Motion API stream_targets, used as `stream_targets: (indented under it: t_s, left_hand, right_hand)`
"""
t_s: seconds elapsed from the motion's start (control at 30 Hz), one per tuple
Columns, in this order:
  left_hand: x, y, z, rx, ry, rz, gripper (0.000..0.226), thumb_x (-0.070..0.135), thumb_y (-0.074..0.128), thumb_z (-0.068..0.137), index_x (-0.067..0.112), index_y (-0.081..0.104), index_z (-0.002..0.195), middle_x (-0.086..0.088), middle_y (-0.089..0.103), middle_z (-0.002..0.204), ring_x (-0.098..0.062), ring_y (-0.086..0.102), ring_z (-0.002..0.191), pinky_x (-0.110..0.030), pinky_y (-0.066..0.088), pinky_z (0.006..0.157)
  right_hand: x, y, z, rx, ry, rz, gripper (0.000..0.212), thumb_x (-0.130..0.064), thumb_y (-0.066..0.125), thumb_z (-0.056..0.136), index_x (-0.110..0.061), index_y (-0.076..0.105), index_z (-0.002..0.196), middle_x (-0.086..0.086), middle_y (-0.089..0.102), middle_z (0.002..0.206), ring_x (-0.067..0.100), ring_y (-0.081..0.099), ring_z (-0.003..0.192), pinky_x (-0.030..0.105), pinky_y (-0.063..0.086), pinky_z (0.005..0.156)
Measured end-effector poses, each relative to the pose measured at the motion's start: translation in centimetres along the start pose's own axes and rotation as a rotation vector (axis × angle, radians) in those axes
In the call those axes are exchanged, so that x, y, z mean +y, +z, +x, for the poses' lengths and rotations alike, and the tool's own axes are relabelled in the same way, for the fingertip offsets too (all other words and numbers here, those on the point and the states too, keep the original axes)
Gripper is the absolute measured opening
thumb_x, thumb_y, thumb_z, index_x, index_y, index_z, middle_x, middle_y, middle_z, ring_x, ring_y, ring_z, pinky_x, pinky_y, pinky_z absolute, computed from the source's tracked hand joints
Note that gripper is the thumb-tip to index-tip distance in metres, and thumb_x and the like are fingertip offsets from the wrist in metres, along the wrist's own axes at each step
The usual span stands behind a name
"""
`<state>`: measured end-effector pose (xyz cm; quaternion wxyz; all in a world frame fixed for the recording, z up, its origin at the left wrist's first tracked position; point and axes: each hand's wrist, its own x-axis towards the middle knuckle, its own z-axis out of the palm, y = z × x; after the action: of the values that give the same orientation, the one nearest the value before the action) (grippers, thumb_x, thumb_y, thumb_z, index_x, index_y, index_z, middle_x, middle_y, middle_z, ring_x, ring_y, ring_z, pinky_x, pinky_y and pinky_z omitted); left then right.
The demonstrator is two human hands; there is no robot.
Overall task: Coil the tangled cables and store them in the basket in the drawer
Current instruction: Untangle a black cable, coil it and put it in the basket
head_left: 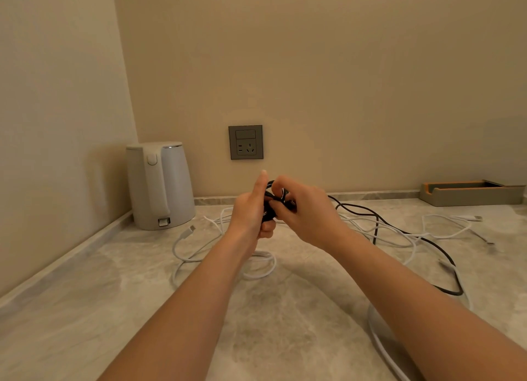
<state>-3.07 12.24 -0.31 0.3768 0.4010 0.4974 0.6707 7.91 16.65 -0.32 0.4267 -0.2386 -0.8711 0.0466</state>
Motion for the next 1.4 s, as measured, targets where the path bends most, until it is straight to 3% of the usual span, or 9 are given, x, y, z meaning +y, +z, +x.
stream_targets:
  t_s: [0.17,0.43,0.53,0.63,0.8,0.9,1.13,1.27,1.4]
  left_hand:
    - [0.1,-0.8,0.6,0.007,-0.026,-0.059,0.025,0.022,0.038,0.095,0.004,0.049,0.082,-0.005,0.042,0.051,-0.008,0.023,0.031,-0.015,0.017,0.034]
    - [0.8,-1.5,0.3,-0.238,-0.202,-0.253,0.040,0.032,0.037,0.098,0.008,0.049,0.069,0.000,0.047,0.046,-0.002,0.023,0.024,-0.012,0.016,0.028]
    - [1.1,-1.1,0.2,-0.292,-0.204,-0.282,0.039,0.034,0.036,0.099,0.008,0.051,0.074,0.001,0.048,0.047,-0.002,0.023,0.024,-0.011,0.016,0.028]
    - [1.1,-0.7,0.1,-0.279,-0.189,-0.270,0.034,0.032,0.036,0.099,0.010,0.051,0.079,0.000,0.049,0.048,-0.001,0.023,0.025,-0.012,0.017,0.028]
    - [0.8,-0.5,0.1,-0.152,-0.111,-0.043,0.035,0.031,0.042,0.097,0.008,0.050,0.071,-0.004,0.048,0.052,-0.006,0.023,0.029,-0.014,0.017,0.032]
    - [0.7,-0.8,0.2,-0.083,-0.068,0.024,0.036,0.031,0.044,0.097,0.007,0.052,0.072,-0.006,0.050,0.052,-0.008,0.024,0.031,-0.015,0.018,0.034]
    - [0.4,-0.3,0.1,-0.075,0.049,0.092,0.043,0.037,0.036,0.101,0.004,0.055,0.081,-0.008,0.054,0.050,-0.011,0.028,0.031,-0.016,0.021,0.036]
    - [0.4,-0.2,-0.1,-0.102,0.126,0.152,0.045,0.036,0.032,0.102,0.004,0.057,0.082,-0.007,0.054,0.050,-0.011,0.031,0.031,-0.017,0.021,0.038]
    - [0.1,0.0,-0.2,-0.070,0.176,0.241,0.052,0.038,0.027,0.103,0.005,0.054,0.075,-0.013,0.055,0.055,-0.009,0.033,0.028,-0.015,0.023,0.035]
  right_hand:
    - [-0.2,-0.6,-0.2,-0.134,0.084,0.441,0.013,-0.005,0.056,0.092,-0.015,0.053,0.100,-0.001,0.059,0.066,0.008,0.050,0.054,0.019,0.043,0.053]
    - [-0.8,-0.2,-0.1,0.018,0.144,0.849,0.006,-0.002,0.045,0.097,0.000,0.049,0.094,0.004,0.051,0.055,0.003,0.049,0.048,0.015,0.038,0.051]
    - [-0.8,-0.2,0.3,0.152,0.121,0.801,0.011,-0.005,0.050,0.096,-0.008,0.056,0.088,-0.006,0.051,0.052,0.007,0.047,0.050,0.019,0.041,0.056]
    - [-0.8,-0.6,0.4,0.234,0.079,0.730,0.015,-0.005,0.052,0.094,-0.013,0.062,0.086,-0.001,0.056,0.063,0.007,0.048,0.055,0.020,0.041,0.055]
    - [0.4,-1.3,0.3,0.048,-0.159,0.235,0.015,-0.011,0.053,0.093,-0.009,0.067,0.097,-0.013,0.057,0.074,0.001,0.047,0.071,0.013,0.037,0.065]
    - [0.5,-1.3,0.5,-0.006,-0.205,0.169,0.021,-0.014,0.049,0.093,-0.009,0.068,0.100,-0.016,0.056,0.077,-0.001,0.045,0.075,0.012,0.036,0.069]
    - [-0.1,-1.9,0.6,-0.015,-0.028,0.341,0.023,-0.005,0.048,0.096,-0.009,0.068,0.108,-0.005,0.065,0.078,0.007,0.060,0.074,0.017,0.045,0.070]
    - [0.2,-2.3,0.8,-0.031,0.138,0.440,0.003,-0.015,0.057,0.093,-0.015,0.060,0.093,0.009,0.059,0.066,0.015,0.046,0.058,0.030,0.040,0.060]
    - [0.8,-2.5,0.9,-0.010,0.236,0.333,0.013,-0.020,0.064,0.089,-0.015,0.065,0.077,-0.002,0.056,0.063,-0.002,0.040,0.046,0.011,0.032,0.051]
